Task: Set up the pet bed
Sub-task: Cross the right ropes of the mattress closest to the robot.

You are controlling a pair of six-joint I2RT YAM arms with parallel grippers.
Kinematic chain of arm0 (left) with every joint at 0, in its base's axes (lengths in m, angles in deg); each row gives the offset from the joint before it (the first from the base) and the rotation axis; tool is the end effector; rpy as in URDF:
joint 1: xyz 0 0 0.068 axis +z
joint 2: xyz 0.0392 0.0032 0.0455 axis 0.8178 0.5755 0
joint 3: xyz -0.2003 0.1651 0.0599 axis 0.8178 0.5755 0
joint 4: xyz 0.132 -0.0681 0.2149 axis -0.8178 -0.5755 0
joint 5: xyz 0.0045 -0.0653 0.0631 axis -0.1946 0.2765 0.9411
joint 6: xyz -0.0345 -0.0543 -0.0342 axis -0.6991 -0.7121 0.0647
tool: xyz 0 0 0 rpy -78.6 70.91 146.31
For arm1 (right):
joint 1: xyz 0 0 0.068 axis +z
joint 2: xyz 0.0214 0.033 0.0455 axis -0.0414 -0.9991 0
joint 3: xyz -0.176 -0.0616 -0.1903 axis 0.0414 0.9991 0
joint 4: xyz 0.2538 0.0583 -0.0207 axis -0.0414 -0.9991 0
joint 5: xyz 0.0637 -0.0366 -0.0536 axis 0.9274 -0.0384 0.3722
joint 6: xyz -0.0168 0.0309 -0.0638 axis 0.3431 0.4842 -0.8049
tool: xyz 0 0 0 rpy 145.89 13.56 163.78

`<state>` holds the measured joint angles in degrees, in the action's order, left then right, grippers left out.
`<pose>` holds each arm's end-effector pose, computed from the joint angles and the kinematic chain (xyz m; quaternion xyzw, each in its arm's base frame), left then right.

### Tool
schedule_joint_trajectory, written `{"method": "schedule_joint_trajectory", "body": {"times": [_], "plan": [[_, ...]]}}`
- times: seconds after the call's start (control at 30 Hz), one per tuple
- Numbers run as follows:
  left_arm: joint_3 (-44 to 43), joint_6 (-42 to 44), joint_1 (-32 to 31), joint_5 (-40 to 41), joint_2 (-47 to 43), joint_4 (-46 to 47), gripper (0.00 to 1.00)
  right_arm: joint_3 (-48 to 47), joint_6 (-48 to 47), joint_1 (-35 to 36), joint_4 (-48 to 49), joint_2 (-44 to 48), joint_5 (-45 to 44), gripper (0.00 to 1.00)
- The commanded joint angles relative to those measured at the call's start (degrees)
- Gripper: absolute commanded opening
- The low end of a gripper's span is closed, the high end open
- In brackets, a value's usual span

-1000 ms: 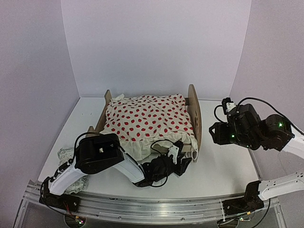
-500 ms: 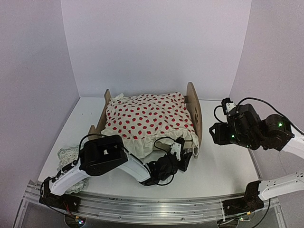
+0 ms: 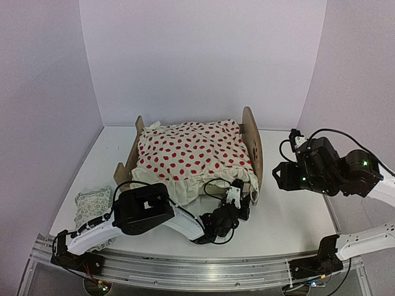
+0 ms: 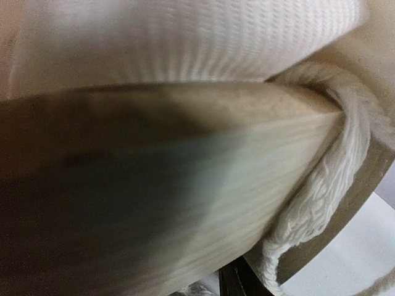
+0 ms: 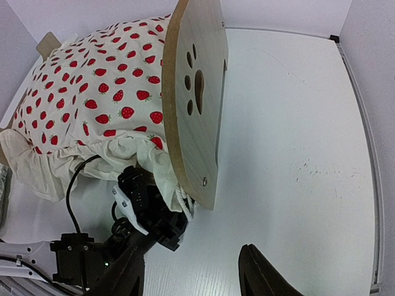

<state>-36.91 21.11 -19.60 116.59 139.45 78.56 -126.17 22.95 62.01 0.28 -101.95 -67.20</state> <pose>0.1834 -0.5219 0.0465 0.1407 0.7137 -0.2968 0.6187 0.1307 0.1502 0.3223 -0.0358 0.8793 0.0890 0.4665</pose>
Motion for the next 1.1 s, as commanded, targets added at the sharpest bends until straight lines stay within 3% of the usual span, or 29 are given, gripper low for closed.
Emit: {"method": "schedule_joint_trajectory", "body": {"times": [0.0,0.23,0.37,0.73,1.07], "plan": [[-2.7,0.0,-0.6,2.8,3.1,-11.4,0.3,-0.3,2.7,-0.3,-1.7,2.4,0.2,0.53],[-1.9,-1.4,-0.6,2.9,1.8,-15.5,0.0,-0.5,3.7,-0.3,-3.1,4.1,0.1,0.52],[3.0,-0.8,-1.0,1.8,-2.6,-15.5,0.0,-0.1,3.8,-0.3,-3.3,3.9,0.7,0.52],[19.4,-9.2,-2.4,-9.4,-20.7,-24.3,0.0,-0.9,2.2,-0.3,-3.4,-2.7,4.2,0.56],[24.7,-8.8,-3.1,-17.2,-26.7,-20.0,0.0,1.5,2.3,-0.4,-2.7,-7.0,8.0,0.59]]}}
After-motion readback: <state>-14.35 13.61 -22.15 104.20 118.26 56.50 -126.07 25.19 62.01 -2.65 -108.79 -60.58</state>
